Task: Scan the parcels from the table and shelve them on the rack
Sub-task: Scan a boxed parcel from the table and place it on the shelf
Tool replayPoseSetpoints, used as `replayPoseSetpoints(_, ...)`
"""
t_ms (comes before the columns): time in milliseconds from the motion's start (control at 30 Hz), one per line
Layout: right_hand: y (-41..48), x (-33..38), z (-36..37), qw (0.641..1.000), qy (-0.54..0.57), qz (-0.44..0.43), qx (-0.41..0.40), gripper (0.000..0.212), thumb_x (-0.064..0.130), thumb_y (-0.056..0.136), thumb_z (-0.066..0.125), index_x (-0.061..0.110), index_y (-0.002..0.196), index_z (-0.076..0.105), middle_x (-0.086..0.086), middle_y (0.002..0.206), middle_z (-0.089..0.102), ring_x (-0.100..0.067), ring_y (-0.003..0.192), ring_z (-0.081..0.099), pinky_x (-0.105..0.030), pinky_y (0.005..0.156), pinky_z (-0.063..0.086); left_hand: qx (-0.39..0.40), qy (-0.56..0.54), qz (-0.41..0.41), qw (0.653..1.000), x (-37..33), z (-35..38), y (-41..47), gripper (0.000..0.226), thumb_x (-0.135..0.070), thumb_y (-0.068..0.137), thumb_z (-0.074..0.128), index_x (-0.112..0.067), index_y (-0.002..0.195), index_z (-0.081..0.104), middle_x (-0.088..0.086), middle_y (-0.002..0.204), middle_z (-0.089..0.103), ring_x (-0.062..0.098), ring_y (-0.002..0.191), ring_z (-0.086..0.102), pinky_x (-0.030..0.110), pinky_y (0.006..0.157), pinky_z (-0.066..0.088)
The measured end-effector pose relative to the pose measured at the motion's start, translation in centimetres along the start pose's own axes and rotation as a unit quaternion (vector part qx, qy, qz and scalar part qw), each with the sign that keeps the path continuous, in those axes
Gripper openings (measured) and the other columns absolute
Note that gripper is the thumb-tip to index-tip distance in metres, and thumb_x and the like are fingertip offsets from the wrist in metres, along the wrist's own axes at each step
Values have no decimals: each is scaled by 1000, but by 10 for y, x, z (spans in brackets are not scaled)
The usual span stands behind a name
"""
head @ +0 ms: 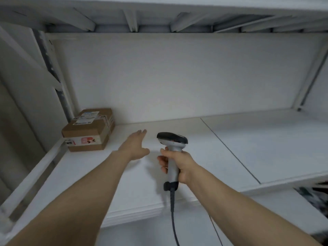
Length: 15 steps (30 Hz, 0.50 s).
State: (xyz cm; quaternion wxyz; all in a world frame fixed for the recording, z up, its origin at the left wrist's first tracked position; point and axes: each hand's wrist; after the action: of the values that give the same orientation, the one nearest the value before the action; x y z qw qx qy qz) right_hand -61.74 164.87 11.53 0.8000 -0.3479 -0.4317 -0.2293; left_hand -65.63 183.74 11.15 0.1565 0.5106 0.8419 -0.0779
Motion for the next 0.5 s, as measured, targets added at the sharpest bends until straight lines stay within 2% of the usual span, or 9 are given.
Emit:
replayPoseSetpoints(167, -56, -2, -66, 995, -3, -39, -97, 12, 10, 86, 70, 11, 86, 58, -13, 75, 65, -19, 56, 56, -30, 60, 47, 41, -32, 87, 995, -89, 30, -34, 82, -25, 86, 60, -23, 154, 13, 5, 157, 25, 22, 141, 30, 29, 107, 30)
replayPoseSetpoints(400, -152, 2, -190, 968, 29, -78, -235, 14, 16, 87, 70, 15, 89, 56, -8, 69, 64, -17, 53, 57, -31, 62, 49, 119, -52, 202, 971, -240, 82, -69, 79, -23, 87, 58, -22, 153, 15, 4, 148, 40, 22, 133, 41, 32, 105, 38)
replayPoseSetpoints(500, -201, 11, -259, 947, 38, -102, -304, 12, 18, 88, 70, 15, 90, 59, -8, 66, 63, -16, 53, 57, -33, 64, 51, 151, -60, 259, 952, -321, 112, -90, 77, -24, 87, 58, -23, 152, 18, 3, 144, 46, 22, 128, 47, 35, 104, 41)
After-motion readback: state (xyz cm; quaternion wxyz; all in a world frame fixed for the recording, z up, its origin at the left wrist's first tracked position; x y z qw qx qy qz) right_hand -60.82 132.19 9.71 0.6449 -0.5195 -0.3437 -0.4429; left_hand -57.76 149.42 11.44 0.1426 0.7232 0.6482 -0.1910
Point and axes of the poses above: each hand's wrist, its own y-axis towards the middle knuckle, its own z-axis out of the palm, x = y × z
